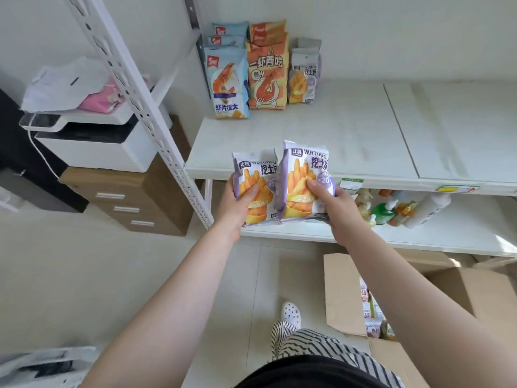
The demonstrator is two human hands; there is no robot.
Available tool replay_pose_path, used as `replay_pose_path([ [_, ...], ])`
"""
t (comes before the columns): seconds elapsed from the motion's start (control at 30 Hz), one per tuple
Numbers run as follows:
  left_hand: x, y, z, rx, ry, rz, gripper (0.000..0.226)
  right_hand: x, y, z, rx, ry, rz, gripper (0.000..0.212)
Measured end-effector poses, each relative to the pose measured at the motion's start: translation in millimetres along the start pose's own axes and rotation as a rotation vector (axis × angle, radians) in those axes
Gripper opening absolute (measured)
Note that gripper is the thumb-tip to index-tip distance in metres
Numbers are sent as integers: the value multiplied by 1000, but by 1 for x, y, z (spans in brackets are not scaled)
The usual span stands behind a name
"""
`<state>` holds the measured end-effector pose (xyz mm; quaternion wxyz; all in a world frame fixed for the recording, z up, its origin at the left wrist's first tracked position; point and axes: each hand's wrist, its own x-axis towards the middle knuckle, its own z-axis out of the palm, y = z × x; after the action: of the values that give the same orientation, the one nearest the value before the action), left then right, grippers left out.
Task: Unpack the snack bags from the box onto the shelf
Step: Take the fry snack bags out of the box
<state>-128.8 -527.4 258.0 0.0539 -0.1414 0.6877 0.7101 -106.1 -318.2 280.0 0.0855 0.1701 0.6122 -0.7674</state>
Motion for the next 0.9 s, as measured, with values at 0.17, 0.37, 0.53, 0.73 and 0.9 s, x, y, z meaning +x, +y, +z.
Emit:
replay_pose_path([
  [0.17,73,19,21,-13,-21,-10,58,67,-31,1,-24,2,-13,55],
  [0.37,133,43,50,-18,-71,-15,86,129,-57,-11,14,-45,-13,38],
  [0.53,180,55,67,39,-178,8,73,163,-66,-4,99,-75,39,37],
  [0.73,230,79,76,50,-445,-41,53,204,-65,13,150,-64,42,42],
  [0.9,262,84,79,149,-546,-102,65,227,-58,17,50,-37,-75,59],
])
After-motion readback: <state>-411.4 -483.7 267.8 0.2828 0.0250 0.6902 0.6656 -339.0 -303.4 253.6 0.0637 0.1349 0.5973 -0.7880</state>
